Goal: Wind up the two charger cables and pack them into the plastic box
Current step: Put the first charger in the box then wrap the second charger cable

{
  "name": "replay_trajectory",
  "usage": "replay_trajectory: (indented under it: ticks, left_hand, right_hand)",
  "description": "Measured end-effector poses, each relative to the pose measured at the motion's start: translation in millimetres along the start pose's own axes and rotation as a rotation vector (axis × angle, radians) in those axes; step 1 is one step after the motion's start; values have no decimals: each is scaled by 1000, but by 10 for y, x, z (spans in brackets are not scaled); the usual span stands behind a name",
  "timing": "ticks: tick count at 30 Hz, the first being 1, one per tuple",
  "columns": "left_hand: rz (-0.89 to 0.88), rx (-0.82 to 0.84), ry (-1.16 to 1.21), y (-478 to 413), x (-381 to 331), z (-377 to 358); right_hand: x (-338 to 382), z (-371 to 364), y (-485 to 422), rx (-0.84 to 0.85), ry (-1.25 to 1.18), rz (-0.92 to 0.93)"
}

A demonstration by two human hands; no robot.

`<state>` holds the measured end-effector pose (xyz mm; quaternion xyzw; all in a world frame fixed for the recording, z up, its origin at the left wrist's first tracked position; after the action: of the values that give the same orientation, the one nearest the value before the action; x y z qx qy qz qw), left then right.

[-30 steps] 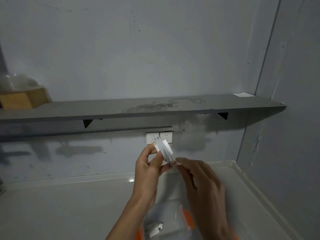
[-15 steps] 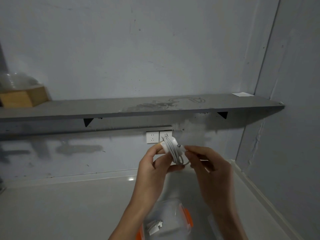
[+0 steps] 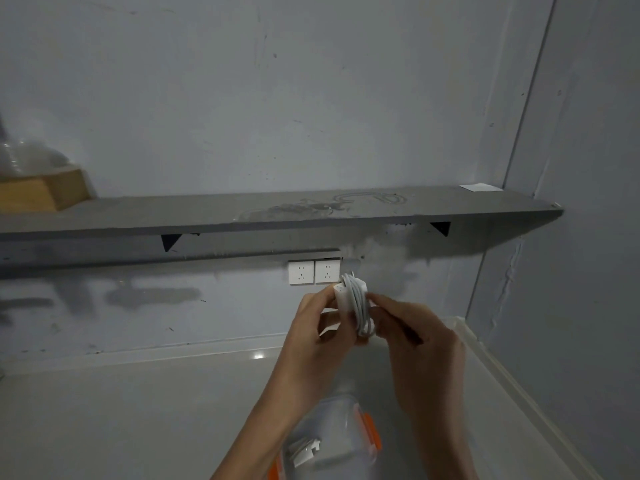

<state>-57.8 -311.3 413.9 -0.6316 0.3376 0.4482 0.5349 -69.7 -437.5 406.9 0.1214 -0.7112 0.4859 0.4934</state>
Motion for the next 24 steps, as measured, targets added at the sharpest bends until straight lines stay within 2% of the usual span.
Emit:
replay_trajectory:
  ticks: [3, 8, 12, 17, 21, 24]
  left_hand:
    - [0, 1, -45, -11, 19, 18]
    - [49, 25, -120, -21, 92, 108]
    - [200, -21, 71, 23, 162, 123]
    - [188, -85, 203, -14, 106, 171]
    - [225, -62, 238, 29, 118, 119]
    - [255, -79, 253, 70, 159, 78]
  right_hand:
    - [-45, -44, 118, -38, -12, -34]
    - [-14, -138, 243, -59, -181, -55]
    - [-11, -175, 203, -59, -254, -60]
    - [-172, -147, 179, 17, -37, -34]
    - [-258, -192, 196, -12, -60, -83]
    - [-253, -187, 215, -50, -75, -20]
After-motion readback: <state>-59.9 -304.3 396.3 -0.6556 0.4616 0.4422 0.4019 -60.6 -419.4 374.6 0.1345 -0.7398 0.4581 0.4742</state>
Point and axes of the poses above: each hand's wrist, its own y-axis away from the middle knuckle, its own z-axis out of the back of the hand, x = y × z, the point moved 1 cm from there along -y, towards the middle knuckle, and after that the axes turned 14 degrees about -x, right-handed, at the moved point
